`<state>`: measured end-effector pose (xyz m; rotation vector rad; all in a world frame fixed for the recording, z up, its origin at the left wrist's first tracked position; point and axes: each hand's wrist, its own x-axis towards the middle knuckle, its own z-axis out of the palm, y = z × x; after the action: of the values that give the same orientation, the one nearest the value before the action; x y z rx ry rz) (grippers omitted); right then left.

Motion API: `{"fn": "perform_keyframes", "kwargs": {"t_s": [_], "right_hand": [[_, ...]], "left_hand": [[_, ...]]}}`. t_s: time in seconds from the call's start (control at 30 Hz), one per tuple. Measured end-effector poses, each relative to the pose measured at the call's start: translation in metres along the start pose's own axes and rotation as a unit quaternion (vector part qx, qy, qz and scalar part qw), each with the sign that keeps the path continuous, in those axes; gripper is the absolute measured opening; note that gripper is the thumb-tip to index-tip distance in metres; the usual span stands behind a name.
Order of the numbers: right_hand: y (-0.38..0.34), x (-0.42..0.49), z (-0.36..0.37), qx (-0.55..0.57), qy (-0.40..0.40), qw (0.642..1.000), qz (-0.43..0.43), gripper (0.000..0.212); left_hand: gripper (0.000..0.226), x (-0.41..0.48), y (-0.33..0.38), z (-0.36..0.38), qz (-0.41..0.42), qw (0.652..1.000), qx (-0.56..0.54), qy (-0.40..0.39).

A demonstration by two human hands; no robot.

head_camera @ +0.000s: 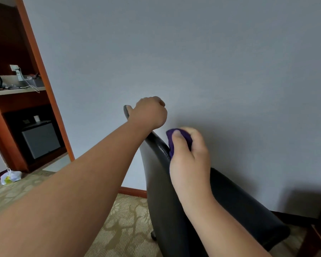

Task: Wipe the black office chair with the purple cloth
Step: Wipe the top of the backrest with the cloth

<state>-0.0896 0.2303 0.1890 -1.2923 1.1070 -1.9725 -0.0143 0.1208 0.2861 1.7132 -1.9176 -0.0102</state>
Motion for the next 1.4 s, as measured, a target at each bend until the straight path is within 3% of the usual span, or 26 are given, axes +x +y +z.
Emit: {"fn": "perform_keyframes", "kwargs": {"t_s": [0.1,0.23,0.47,0.57,0.67,0.73,0.8,0.9,1.0,1.23,1.4], "right_hand": [[-0.023,0.017,0.001,-0.062,-0.035,0.997,-0.022,0.009],[-0.046,0.025,-0.017,-0.144,-0.063,0.987,-0.045,0.011],[-0.064,0.031,-0.079,-0.327,0.004,0.942,-0.074,0.015],[-0.072,0.036,-0.101,-0.399,0.032,0.915,-0.054,0.019],[-0.081,0.040,-0.120,-0.459,0.060,0.886,-0.023,0.023],[-0.084,0.042,-0.133,-0.476,0.081,0.876,-0.006,0.025],[-0.087,0.043,-0.144,-0.479,0.104,0.872,0.002,0.025],[-0.090,0.045,-0.146,-0.491,0.120,0.863,-0.013,0.024],[-0.091,0.047,-0.128,-0.557,0.086,0.824,-0.062,0.027],[-0.076,0.059,-0.061,-0.615,-0.004,0.776,-0.135,0.027],[-0.066,0.048,-0.015,-0.615,-0.031,0.766,-0.184,0.019]], "left_hand": [[0.051,-0.011,0.011,-0.001,-0.021,0.992,-0.127,-0.001],[0.044,-0.029,0.026,-0.001,-0.027,0.954,-0.300,0.013],[0.052,-0.070,0.076,0.008,0.026,0.928,-0.362,0.078],[0.052,-0.081,0.089,0.010,0.068,0.904,-0.420,0.039],[0.037,-0.079,0.087,0.000,0.097,0.872,-0.478,-0.025],[0.026,-0.070,0.067,-0.010,0.126,0.887,-0.445,0.010],[0.018,-0.053,0.030,-0.017,0.133,0.938,-0.315,0.057],[0.025,-0.034,-0.031,-0.023,0.044,0.993,-0.105,0.024],[0.047,-0.038,-0.052,-0.015,-0.043,0.997,-0.048,-0.035],[0.043,-0.050,-0.041,0.002,-0.041,0.996,-0.047,0.056],[0.041,-0.058,-0.035,0.017,-0.027,0.995,-0.022,0.099]]}}
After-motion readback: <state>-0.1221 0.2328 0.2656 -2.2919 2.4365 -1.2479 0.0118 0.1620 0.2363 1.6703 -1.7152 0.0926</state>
